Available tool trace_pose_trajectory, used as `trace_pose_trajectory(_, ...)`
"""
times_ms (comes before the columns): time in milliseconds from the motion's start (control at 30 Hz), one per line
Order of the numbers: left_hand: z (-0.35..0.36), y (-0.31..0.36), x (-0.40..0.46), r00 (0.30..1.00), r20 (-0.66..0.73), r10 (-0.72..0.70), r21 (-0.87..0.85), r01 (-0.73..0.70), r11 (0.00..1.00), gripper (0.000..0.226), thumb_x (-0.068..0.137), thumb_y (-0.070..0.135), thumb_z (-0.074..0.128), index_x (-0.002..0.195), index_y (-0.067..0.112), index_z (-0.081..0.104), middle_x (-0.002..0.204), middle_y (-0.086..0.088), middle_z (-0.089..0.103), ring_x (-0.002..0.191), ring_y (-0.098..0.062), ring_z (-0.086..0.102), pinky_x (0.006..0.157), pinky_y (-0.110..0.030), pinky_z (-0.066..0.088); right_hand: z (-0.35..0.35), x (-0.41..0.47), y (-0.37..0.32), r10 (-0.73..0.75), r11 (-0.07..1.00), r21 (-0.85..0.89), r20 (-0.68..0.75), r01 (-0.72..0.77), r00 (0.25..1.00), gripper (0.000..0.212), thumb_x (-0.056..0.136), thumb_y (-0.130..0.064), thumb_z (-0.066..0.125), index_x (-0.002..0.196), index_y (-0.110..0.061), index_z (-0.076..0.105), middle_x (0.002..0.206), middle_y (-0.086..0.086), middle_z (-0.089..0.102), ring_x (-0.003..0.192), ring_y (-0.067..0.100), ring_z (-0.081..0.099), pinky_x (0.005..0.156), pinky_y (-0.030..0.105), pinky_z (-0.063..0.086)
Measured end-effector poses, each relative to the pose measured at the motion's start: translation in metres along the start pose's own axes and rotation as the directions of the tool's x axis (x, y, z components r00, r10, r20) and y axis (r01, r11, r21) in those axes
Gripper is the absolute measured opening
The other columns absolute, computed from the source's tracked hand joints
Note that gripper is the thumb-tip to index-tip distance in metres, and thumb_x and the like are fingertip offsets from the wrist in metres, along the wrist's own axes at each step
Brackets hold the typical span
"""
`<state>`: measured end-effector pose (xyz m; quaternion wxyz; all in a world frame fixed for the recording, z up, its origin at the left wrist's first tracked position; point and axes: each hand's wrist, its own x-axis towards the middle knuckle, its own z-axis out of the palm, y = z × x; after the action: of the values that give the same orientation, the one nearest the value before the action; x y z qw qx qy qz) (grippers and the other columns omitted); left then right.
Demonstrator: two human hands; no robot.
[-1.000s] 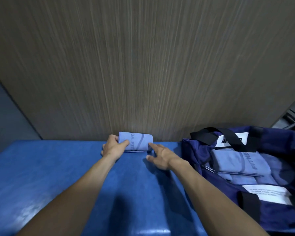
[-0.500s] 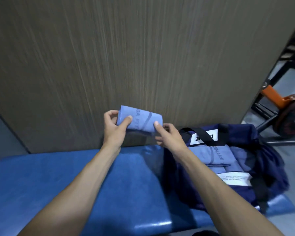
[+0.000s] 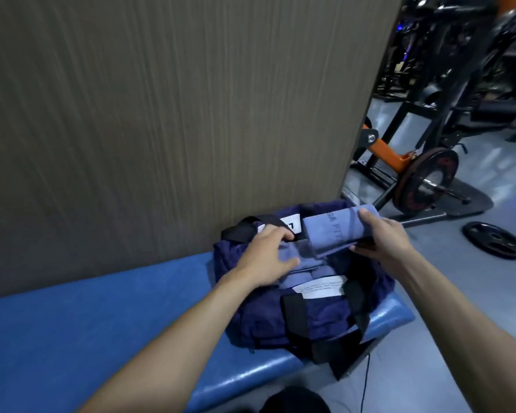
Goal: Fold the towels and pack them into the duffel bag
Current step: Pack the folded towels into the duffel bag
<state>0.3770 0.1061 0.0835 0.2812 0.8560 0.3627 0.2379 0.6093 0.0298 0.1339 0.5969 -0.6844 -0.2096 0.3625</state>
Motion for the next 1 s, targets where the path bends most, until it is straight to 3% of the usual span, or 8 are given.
trace_pose_trajectory(100,0.025,0.005,0.007,0.956,0.291,-0.043,0.447,-0.096,0.89,0.077,0.093,0.046,0.062,0.158,0.032,0.022,0.165,-0.002,0.017,0.148,-0.029,0.022,0.121,-0.045,0.019,-0.024,0.011,0.004,0.014,0.999,-0.033,-0.049,-0.016,0.999,0.023,0.098,-0.031,0.064,0.096,-0.008,0.061,0.102,0.014,0.059,0.081,0.03,0.065,0.047,0.031,0.056)
trace_pose_trajectory(167,0.034,0.001,0.008,0.945,0.316,-0.081,0.582,-0.126,0.803,0.076,0.101,0.036,0.051,0.16,0.036,0.004,0.169,-0.002,0.001,0.152,-0.033,0.011,0.123,-0.048,0.008,-0.029,0.016,0.007,0.031,0.999,-0.039,-0.039,-0.033,0.999,0.023,0.099,-0.029,0.063,0.1,-0.006,0.06,0.104,0.015,0.059,0.08,0.03,0.065,0.048,0.033,0.057)
trace_pose_trajectory(267,0.036,-0.011,0.008,0.95,0.293,-0.107,0.679,-0.128,0.722,0.084,0.101,0.017,0.05,0.158,0.042,-0.007,0.169,-0.002,-0.002,0.149,-0.038,0.017,0.121,-0.055,0.014,-0.026,0.022,0.01,0.114,0.992,0.058,0.001,-0.114,0.994,0.027,0.1,-0.028,0.061,0.116,-0.006,0.057,0.11,0.018,0.062,0.084,0.033,0.066,0.058,0.041,0.059)
trace_pose_trajectory(400,0.031,-0.012,0.012,0.94,0.326,-0.101,0.698,-0.167,0.696,0.084,0.098,0.01,0.053,0.159,0.038,0.003,0.169,-0.006,0.0,0.144,-0.042,0.026,0.117,-0.054,0.024,-0.008,0.024,0.011,0.239,0.956,0.137,0.153,-0.26,0.959,0.03,0.103,-0.034,0.052,0.128,-0.018,0.058,0.117,0.015,0.062,0.092,0.03,0.063,0.074,0.048,0.059)
trace_pose_trajectory(533,0.024,-0.006,0.017,0.952,0.303,-0.036,0.718,-0.203,0.665,0.071,0.092,0.005,0.056,0.152,0.028,0.025,0.163,-0.008,0.017,0.131,-0.04,0.038,0.106,-0.053,0.035,0.004,0.023,0.017,0.273,0.954,0.076,0.172,-0.289,0.947,0.022,0.102,-0.033,0.055,0.116,-0.017,0.059,0.107,0.014,0.058,0.087,0.031,0.058,0.08,0.054,0.058)
trace_pose_trajectory(667,0.011,-0.022,0.011,0.953,0.302,0.024,0.707,-0.241,0.665,0.078,0.094,0.008,0.056,0.157,0.034,0.015,0.166,-0.005,0.014,0.138,-0.036,0.035,0.111,-0.049,0.033,0.005,0.027,0.023,0.243,0.97,-0.032,0.128,-0.241,0.961,0.019,0.102,-0.03,0.054,0.112,-0.013,0.056,0.104,0.014,0.057,0.079,0.031,0.059,0.082,0.055,0.058)
trace_pose_trajectory(833,0.019,-0.033,-0.003,0.945,0.327,-0.018,0.636,-0.206,0.744,0.081,0.098,0.007,0.045,0.16,0.035,0.001,0.169,-0.001,-0.001,0.151,-0.03,0.012,0.125,-0.045,0.009,0.006,0.031,0.033,0.107,0.902,-0.423,0.036,-0.082,0.994,0.034,0.102,-0.034,0.049,0.122,-0.006,0.054,0.119,0.015,0.058,0.1,0.036,0.063,0.086,0.054,0.058)
trace_pose_trajectory(1000,0.014,-0.032,-0.001,0.929,0.37,-0.035,0.595,-0.207,0.776,0.082,0.098,0.01,0.039,0.158,0.041,-0.008,0.169,0.004,-0.004,0.153,-0.027,0.006,0.125,-0.045,0.004,0.011,0.033,0.032,-0.083,0.658,-0.753,-0.035,0.028,0.996,0.036,0.105,-0.028,0.041,0.12,0.002,0.056,0.118,0.024,0.062,0.098,0.039,0.062,0.078,0.038,0.053)
